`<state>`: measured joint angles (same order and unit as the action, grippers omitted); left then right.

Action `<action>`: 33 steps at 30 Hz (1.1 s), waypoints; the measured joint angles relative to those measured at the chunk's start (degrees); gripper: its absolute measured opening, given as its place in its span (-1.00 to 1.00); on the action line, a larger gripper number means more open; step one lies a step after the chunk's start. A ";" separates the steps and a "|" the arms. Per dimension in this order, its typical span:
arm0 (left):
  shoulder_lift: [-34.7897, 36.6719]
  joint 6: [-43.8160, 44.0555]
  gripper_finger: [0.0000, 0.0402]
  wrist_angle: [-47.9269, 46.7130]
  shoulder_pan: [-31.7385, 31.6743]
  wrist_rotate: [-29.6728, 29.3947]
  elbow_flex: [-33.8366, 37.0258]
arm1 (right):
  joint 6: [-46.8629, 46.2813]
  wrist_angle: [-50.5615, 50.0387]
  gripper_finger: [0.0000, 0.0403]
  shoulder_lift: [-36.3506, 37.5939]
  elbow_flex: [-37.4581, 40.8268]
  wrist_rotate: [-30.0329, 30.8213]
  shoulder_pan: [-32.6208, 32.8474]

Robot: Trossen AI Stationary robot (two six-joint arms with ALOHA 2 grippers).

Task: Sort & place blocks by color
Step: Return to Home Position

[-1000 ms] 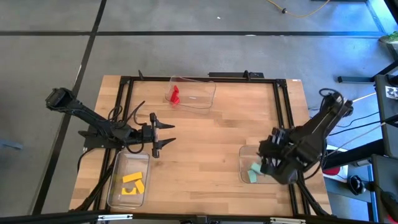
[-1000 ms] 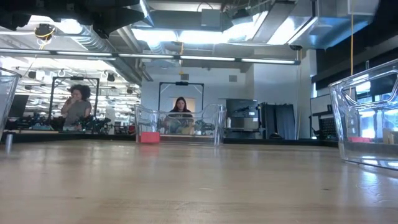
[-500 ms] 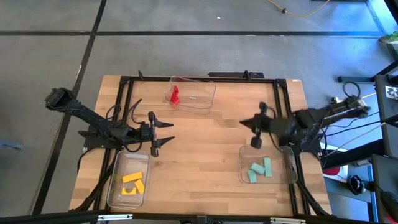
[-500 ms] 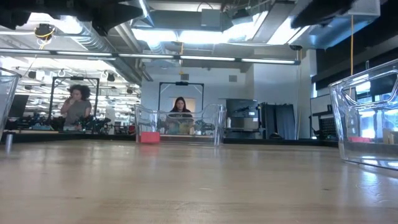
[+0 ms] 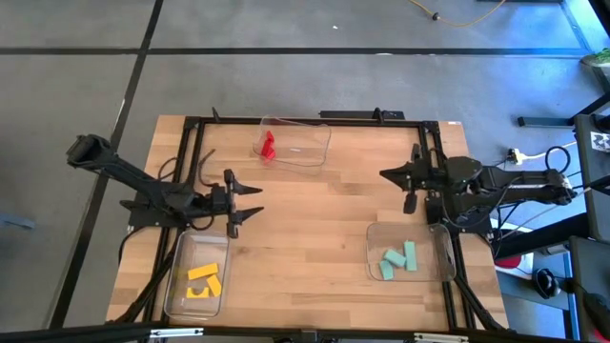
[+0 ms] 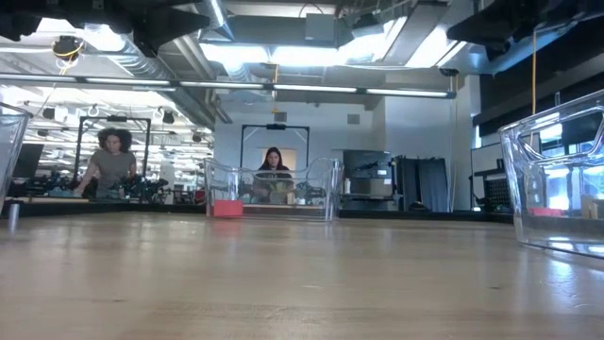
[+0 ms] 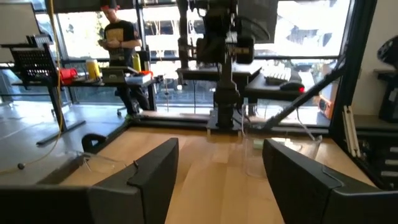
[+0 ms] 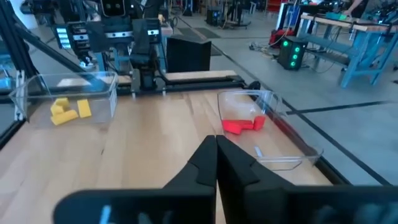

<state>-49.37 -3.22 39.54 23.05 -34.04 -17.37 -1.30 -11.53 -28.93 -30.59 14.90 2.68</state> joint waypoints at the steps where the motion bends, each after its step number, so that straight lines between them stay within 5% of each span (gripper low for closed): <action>1: 1.28 -0.44 0.11 -0.41 -0.14 0.02 0.00 | -0.08 0.11 -0.99 0.68 0.27 0.00 0.00; 6: 10.84 -4.00 -0.20 -6.52 -1.83 -0.13 -0.12 | -1.44 0.20 -0.99 1.93 0.66 -0.04 0.00; 12: 24.32 -4.38 -0.92 -21.74 -9.79 -0.83 -0.63 | -1.47 0.06 -0.99 1.49 0.66 -0.06 0.00; 22: 33.08 5.55 -1.00 -31.81 -27.19 19.34 1.44 | -1.31 0.08 -1.00 1.34 0.66 0.00 0.00; 31: 35.76 9.16 -1.00 -17.74 -27.63 19.65 16.55 | -1.23 -0.66 -1.00 1.36 0.66 0.00 0.00; 33: 36.81 10.09 -1.00 -21.40 -27.15 18.43 16.90 | -1.25 -0.68 -1.00 1.36 0.66 0.02 0.00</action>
<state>-12.56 6.87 18.14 -4.10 -15.61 -0.47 -2.55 -12.20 -27.57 -29.93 14.91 2.68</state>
